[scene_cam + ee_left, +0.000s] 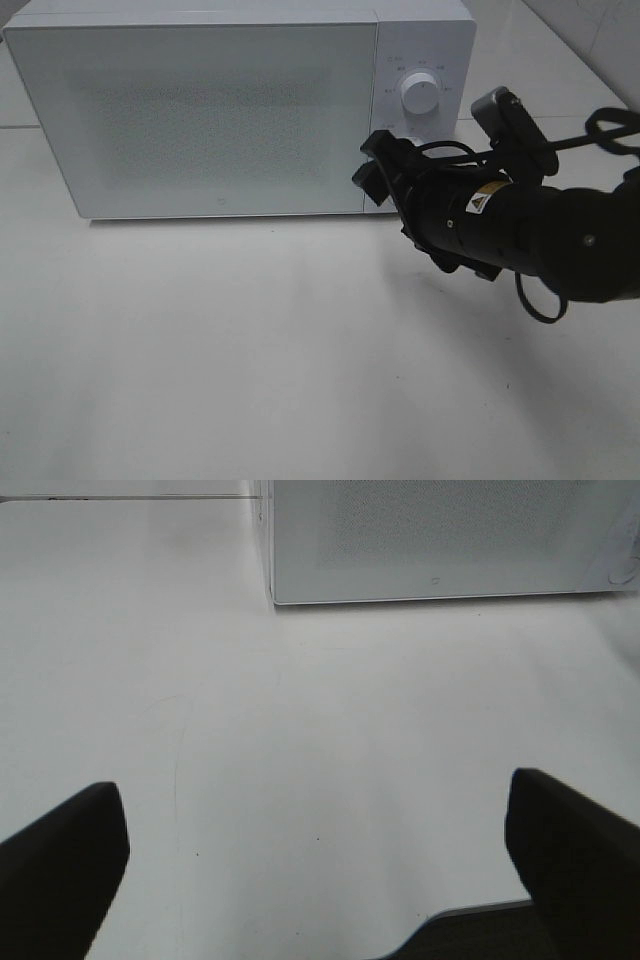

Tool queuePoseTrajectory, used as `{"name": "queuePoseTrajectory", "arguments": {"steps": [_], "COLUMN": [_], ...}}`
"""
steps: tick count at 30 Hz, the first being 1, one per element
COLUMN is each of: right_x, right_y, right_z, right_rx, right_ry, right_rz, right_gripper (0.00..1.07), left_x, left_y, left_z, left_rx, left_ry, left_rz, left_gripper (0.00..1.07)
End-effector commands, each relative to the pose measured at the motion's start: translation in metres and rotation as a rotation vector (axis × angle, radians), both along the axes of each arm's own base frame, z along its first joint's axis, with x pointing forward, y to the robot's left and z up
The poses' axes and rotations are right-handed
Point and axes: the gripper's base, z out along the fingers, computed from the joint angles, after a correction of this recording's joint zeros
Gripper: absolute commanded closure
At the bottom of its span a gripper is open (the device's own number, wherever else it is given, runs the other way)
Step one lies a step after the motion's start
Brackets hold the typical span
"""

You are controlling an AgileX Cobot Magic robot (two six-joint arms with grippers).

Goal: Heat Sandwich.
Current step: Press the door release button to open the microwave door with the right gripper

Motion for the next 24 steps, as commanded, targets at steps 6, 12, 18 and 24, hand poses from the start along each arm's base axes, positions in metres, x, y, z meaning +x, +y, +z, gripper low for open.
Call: {"name": "queuePoseTrajectory", "arguments": {"steps": [6, 12, 18, 24], "right_x": [-0.009, -0.021, -0.033, -0.052], "right_y": [-0.011, -0.013, -0.022, -0.038], "right_z": [0.019, 0.040, 0.055, 0.083], "right_rx": [-0.328, -0.507, -0.700, -0.796], "right_ry": [0.067, 0.115, 0.236, 0.365], "right_rz": [0.333, 0.618, 0.826, 0.917], "right_gripper": [0.32, 0.32, 0.32, 0.32], "left_x": [-0.002, -0.002, -0.002, -0.002], "left_y": [0.000, 0.000, 0.000, 0.000], "left_z": [0.000, 0.000, 0.000, 0.000], "left_rx": [-0.013, -0.013, -0.013, -0.013], "left_ry": [-0.029, -0.029, -0.029, -0.029], "left_rz": [0.003, 0.003, 0.003, 0.003], "left_gripper": [0.10, 0.10, 0.10, 0.10]}}
